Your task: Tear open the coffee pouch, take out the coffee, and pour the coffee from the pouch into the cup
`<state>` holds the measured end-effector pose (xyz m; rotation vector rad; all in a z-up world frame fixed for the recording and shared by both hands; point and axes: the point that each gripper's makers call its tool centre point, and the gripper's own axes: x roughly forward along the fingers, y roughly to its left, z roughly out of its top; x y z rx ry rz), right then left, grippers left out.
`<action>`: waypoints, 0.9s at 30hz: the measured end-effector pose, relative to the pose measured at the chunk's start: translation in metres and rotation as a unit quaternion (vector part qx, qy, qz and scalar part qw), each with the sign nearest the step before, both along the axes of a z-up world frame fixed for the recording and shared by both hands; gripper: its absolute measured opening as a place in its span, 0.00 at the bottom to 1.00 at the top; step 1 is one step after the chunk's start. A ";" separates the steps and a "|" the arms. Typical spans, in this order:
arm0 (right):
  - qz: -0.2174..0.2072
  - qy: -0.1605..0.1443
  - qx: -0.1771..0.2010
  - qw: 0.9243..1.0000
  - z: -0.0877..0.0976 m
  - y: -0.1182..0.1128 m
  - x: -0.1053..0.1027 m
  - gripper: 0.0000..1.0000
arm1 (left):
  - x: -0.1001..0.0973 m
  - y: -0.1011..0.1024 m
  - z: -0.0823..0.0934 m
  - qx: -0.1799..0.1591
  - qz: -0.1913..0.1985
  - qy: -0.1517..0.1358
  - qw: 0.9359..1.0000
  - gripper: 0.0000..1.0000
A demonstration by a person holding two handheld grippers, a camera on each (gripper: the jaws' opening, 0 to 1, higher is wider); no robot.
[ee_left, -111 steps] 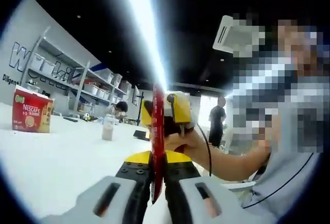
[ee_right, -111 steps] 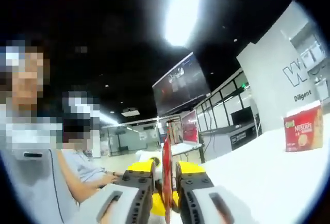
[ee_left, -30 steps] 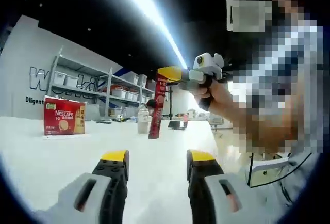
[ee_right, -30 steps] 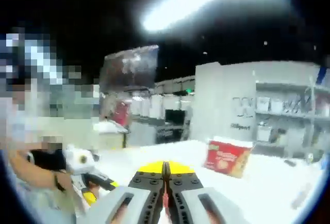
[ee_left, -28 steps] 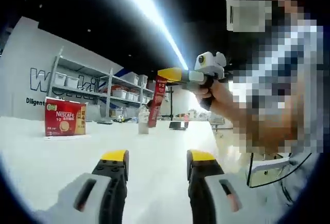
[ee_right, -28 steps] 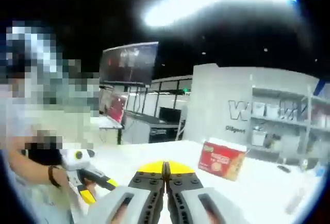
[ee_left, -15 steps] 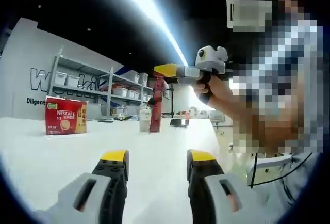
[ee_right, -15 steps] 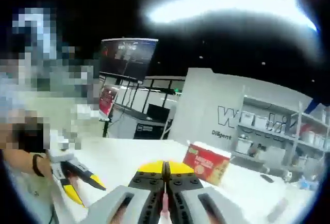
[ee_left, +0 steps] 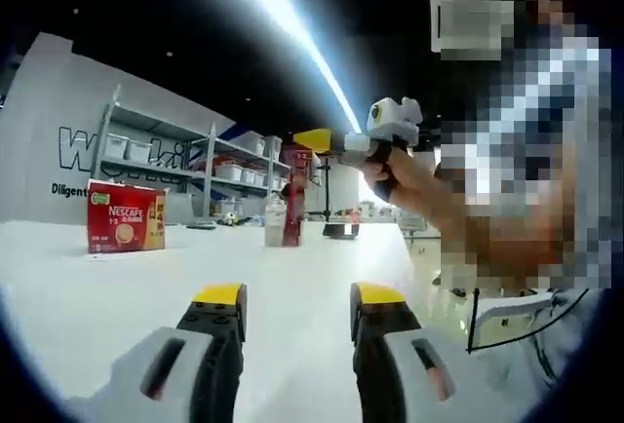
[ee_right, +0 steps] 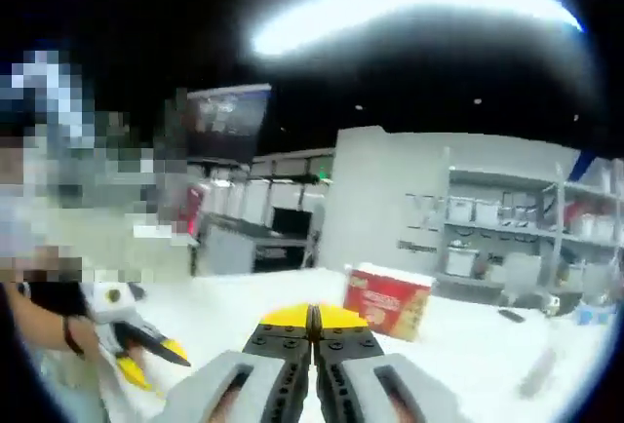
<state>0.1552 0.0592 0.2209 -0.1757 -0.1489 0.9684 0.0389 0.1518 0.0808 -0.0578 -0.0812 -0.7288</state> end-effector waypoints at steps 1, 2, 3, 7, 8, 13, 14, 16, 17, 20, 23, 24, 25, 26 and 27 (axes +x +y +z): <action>0.001 -0.006 0.001 1.000 0.003 0.000 -0.004 0.00 | 0.000 0.000 0.000 0.000 0.000 -0.001 1.000 0.44; 0.026 -0.002 0.015 1.000 0.006 0.007 -0.015 0.00 | 0.000 0.000 0.000 -0.001 0.000 0.000 1.000 0.44; 0.035 0.003 0.021 0.999 0.007 0.009 -0.019 0.00 | 0.000 0.000 0.001 -0.002 0.000 0.000 1.000 0.44; 0.129 0.069 0.081 0.986 0.006 0.034 -0.054 0.00 | 0.001 0.002 0.002 -0.007 0.000 0.001 1.000 0.44; 0.145 0.073 0.092 0.982 0.010 0.036 -0.061 0.00 | 0.001 0.002 0.001 -0.007 0.000 0.001 1.000 0.44; 0.101 0.056 0.081 0.990 0.012 0.020 -0.037 0.00 | 0.002 0.002 0.000 -0.004 0.002 0.004 1.000 0.43; 0.063 0.050 0.058 0.995 0.003 0.011 -0.018 0.00 | 0.002 0.002 0.000 -0.005 0.002 0.004 1.000 0.43; 0.019 0.025 0.019 0.999 -0.003 0.000 -0.006 0.00 | 0.002 0.002 0.000 -0.005 0.002 0.004 1.000 0.43; 0.026 0.023 0.030 0.999 0.001 -0.001 -0.013 0.00 | 0.002 0.003 0.000 -0.004 0.002 0.004 1.000 0.43; 0.047 0.019 0.043 0.998 0.006 0.005 -0.032 0.00 | 0.002 0.003 0.000 -0.005 0.002 0.003 1.000 0.43; 0.088 0.049 0.039 0.994 -0.011 0.026 -0.047 0.00 | 0.003 0.004 0.000 -0.008 0.004 0.005 1.000 0.43; 0.089 0.044 0.039 0.994 -0.010 0.028 -0.051 0.00 | 0.003 0.004 0.000 -0.008 0.003 0.006 1.000 0.43; 0.093 0.043 0.040 0.994 -0.008 0.030 -0.056 0.00 | 0.002 0.004 0.000 -0.008 0.003 0.007 1.000 0.42; 0.105 0.034 0.061 0.992 0.003 0.031 -0.061 0.00 | 0.002 0.004 0.000 -0.007 0.002 0.006 1.000 0.42; 0.109 0.037 0.071 0.991 0.008 0.029 -0.063 0.00 | 0.002 0.004 -0.001 -0.006 0.002 0.006 1.000 0.42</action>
